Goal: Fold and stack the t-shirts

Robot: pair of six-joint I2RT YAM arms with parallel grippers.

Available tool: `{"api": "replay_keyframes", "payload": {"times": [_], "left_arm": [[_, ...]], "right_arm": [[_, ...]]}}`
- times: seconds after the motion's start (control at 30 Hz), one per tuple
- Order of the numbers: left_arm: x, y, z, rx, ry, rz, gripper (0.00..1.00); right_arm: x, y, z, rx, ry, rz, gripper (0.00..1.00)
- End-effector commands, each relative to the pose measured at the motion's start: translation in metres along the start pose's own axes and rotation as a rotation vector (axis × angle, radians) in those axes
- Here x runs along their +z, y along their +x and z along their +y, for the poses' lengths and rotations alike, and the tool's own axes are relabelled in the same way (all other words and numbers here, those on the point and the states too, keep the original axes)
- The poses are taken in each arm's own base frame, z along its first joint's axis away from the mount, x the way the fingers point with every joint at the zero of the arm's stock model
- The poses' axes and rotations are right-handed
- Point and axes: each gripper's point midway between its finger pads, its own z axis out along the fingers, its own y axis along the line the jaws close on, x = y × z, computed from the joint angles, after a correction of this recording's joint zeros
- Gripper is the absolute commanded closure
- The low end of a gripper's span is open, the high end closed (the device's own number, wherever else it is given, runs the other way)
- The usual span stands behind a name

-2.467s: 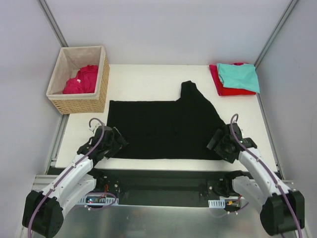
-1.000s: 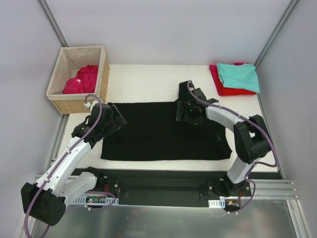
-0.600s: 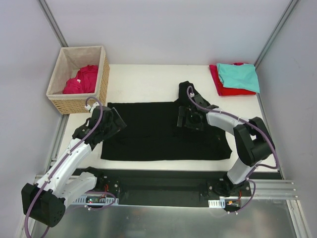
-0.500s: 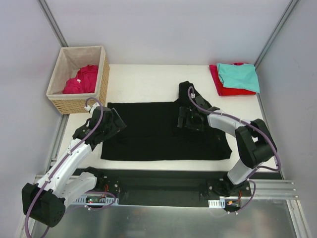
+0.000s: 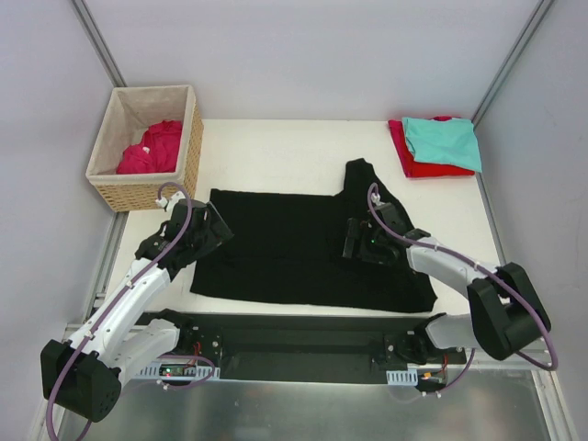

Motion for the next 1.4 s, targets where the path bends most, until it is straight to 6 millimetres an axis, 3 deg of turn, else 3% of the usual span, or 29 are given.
{"api": "replay_keyframes", "payload": {"times": [0.0, 0.17, 0.33, 0.47, 0.57, 0.6, 0.73, 1.1, 1.37], "left_arm": [[0.000, -0.009, 0.004, -0.008, -0.012, -0.041, 0.13], [0.001, -0.007, 0.004, -0.008, -0.007, -0.037, 0.13], [0.002, -0.003, 0.004, -0.015, -0.001, -0.024, 0.13], [0.007, 0.003, 0.001, -0.026, 0.016, 0.002, 0.13], [0.015, 0.014, -0.007, -0.038, 0.052, 0.054, 0.14], [0.017, 0.019, -0.009, -0.041, 0.061, 0.073, 0.14], [0.024, 0.033, -0.010, -0.060, 0.077, 0.121, 0.14], [0.029, 0.064, 0.018, -0.072, 0.048, 0.160, 0.14], [0.037, 0.097, 0.052, -0.087, -0.027, 0.213, 0.14]], "right_arm": [[-0.015, 0.052, -0.038, 0.021, 0.133, 0.132, 0.01], [-0.027, 0.068, -0.046, 0.016, 0.135, 0.132, 0.01], [-0.042, 0.072, -0.056, 0.010, 0.162, 0.094, 0.00], [-0.059, 0.049, -0.051, -0.020, 0.169, 0.013, 0.00], [-0.075, 0.016, -0.034, -0.052, 0.153, -0.055, 0.00], [-0.077, 0.003, -0.025, -0.063, 0.145, -0.067, 0.00], [-0.076, -0.016, -0.006, -0.066, 0.113, -0.071, 0.00], [-0.074, -0.020, 0.000, -0.065, 0.104, -0.062, 0.00], [-0.078, -0.020, 0.000, -0.062, 0.104, -0.067, 0.00]]}}
